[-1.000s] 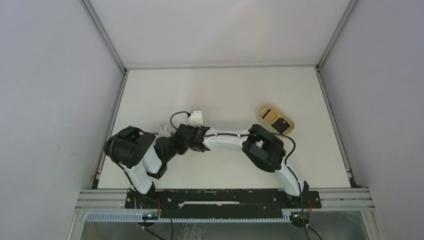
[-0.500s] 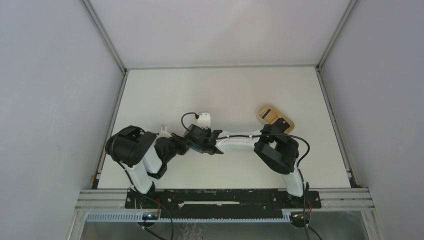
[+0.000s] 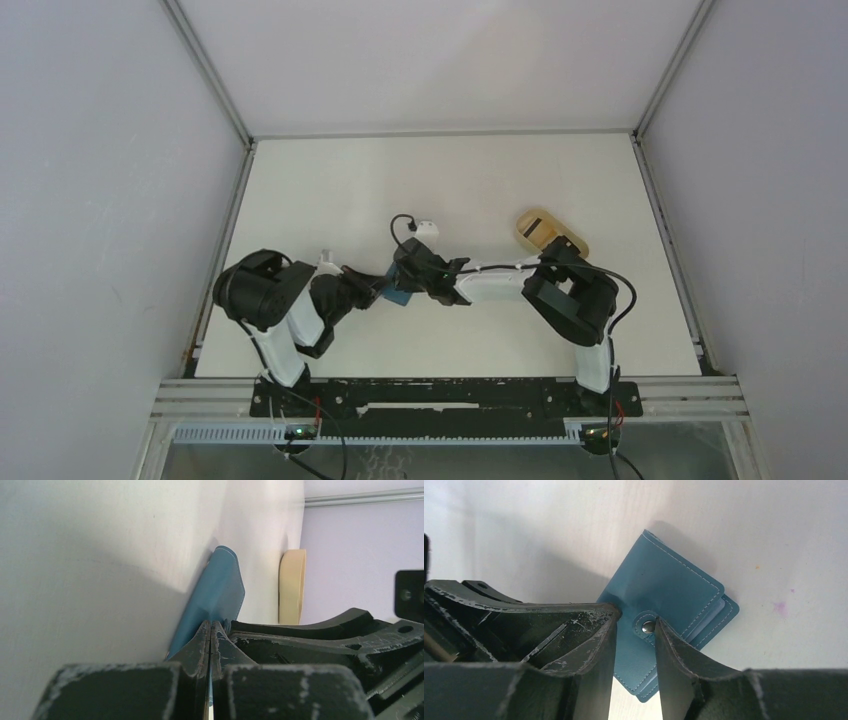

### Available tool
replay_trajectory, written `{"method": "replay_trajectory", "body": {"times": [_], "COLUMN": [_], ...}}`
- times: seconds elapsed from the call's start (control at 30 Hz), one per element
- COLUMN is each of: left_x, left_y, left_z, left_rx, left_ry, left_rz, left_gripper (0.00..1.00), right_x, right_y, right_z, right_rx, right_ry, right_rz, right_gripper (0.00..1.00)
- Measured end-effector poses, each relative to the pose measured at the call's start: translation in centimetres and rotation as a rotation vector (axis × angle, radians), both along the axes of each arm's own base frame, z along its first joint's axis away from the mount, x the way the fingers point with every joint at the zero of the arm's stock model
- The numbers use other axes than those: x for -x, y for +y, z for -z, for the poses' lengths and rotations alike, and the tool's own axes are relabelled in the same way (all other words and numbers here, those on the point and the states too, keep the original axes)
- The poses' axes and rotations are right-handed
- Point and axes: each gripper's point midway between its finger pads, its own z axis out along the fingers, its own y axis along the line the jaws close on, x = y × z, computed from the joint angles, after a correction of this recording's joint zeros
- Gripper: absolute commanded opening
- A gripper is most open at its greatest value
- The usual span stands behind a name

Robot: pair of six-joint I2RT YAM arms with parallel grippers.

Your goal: Take the credit cards out of the card holder

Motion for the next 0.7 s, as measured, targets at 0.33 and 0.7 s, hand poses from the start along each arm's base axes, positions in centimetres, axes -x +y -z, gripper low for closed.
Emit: {"method": "replay_trajectory", "body": {"times": [0.33, 0.7], "left_x": [0.0, 0.0], "left_y": [-0.1, -0.1], "left_z": [0.0, 0.0], "left_rx": [0.006, 0.005], "left_ry": [-0.007, -0.007], "left_rz": [0.003, 0.002], "left_gripper": [0.0, 0.0], "right_x": [-0.4, -0.5], "right_y": [-1.1, -1.2], "right_z": [0.3, 0.4], "right_rx": [-0.29, -0.382], "right_ry": [0.082, 0.14], "right_rz": [0.046, 0.086], "right_gripper": [0.11, 0.0]}}
